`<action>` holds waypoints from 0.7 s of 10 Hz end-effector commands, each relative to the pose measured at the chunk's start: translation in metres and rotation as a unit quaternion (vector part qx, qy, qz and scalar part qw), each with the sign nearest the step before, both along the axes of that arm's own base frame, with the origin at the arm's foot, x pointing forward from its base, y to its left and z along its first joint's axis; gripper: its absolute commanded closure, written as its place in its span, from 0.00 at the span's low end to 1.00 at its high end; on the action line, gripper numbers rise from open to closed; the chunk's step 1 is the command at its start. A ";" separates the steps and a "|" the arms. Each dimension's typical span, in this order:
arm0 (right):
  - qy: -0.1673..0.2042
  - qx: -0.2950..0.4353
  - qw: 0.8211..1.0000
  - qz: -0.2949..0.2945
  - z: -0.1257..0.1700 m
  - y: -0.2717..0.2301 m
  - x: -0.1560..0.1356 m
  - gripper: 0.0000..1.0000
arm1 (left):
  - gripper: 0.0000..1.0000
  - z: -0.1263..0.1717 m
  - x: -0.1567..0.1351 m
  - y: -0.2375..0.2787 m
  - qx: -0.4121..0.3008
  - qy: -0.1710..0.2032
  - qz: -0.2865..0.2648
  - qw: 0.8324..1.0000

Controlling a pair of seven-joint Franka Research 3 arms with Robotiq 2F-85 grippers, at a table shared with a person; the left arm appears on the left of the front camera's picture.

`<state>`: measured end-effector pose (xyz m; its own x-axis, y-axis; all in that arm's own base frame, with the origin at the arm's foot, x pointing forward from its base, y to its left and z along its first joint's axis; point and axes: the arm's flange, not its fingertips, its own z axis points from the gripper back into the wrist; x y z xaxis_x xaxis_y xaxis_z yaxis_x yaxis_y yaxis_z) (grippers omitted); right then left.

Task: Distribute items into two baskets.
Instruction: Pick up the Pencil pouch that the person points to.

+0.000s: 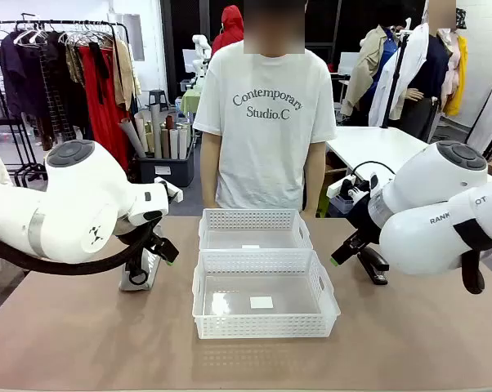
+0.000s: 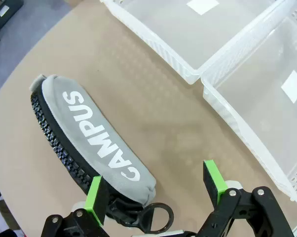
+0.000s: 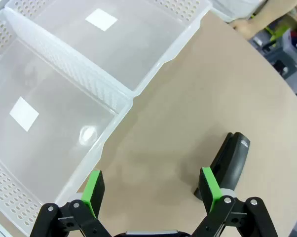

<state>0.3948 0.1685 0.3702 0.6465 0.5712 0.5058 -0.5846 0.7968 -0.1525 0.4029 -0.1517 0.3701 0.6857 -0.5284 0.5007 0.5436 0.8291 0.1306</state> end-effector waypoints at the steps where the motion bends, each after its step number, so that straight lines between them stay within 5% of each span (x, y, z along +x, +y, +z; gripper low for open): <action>1: 0.000 0.000 1.000 0.000 0.000 0.000 0.000 0.00 | 0.00 0.000 0.000 0.000 0.000 0.000 0.000 1.000; 7: 0.000 0.000 1.000 0.000 0.000 0.000 0.000 0.00 | 0.00 0.000 0.000 0.000 0.000 0.000 0.000 1.000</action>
